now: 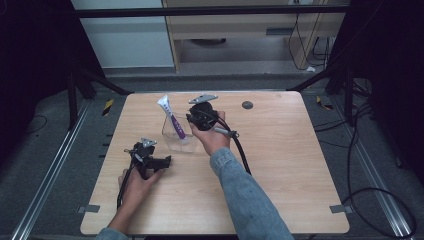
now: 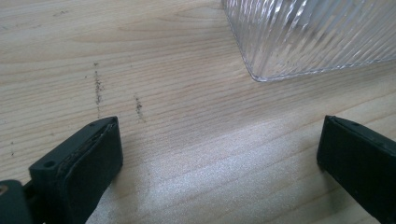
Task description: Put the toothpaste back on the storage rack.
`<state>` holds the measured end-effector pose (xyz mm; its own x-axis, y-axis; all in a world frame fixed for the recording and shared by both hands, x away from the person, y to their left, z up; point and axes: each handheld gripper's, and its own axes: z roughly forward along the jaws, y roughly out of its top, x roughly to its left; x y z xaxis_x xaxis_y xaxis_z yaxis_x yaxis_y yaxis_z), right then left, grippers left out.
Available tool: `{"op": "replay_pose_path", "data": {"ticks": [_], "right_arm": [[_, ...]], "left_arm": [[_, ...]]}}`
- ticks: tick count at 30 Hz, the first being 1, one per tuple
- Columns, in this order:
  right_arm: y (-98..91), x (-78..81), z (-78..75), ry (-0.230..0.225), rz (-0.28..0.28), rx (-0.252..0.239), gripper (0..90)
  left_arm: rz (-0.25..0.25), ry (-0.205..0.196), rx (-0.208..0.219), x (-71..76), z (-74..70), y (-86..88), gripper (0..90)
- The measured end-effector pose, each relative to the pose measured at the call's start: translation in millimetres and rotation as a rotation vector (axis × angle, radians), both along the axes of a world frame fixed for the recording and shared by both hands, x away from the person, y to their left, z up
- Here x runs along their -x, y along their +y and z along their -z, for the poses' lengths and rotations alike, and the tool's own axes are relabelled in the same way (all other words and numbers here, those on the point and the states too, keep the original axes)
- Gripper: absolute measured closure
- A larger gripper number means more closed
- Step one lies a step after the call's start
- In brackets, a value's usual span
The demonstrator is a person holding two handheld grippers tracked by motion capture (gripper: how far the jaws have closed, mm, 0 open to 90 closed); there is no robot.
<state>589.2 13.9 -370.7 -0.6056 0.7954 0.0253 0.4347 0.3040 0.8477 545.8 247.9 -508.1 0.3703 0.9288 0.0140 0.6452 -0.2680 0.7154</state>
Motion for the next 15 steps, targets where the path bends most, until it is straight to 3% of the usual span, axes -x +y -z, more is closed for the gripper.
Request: {"op": "replay_pose_path", "data": {"ticks": [15], "right_arm": [[-32.0, 10.7, -15.3, 0.002, 0.010, -0.006, 71.0]], "left_arm": [[0.000, 0.001, -0.002, 0.2, -0.1, 0.1, 0.0]]}}
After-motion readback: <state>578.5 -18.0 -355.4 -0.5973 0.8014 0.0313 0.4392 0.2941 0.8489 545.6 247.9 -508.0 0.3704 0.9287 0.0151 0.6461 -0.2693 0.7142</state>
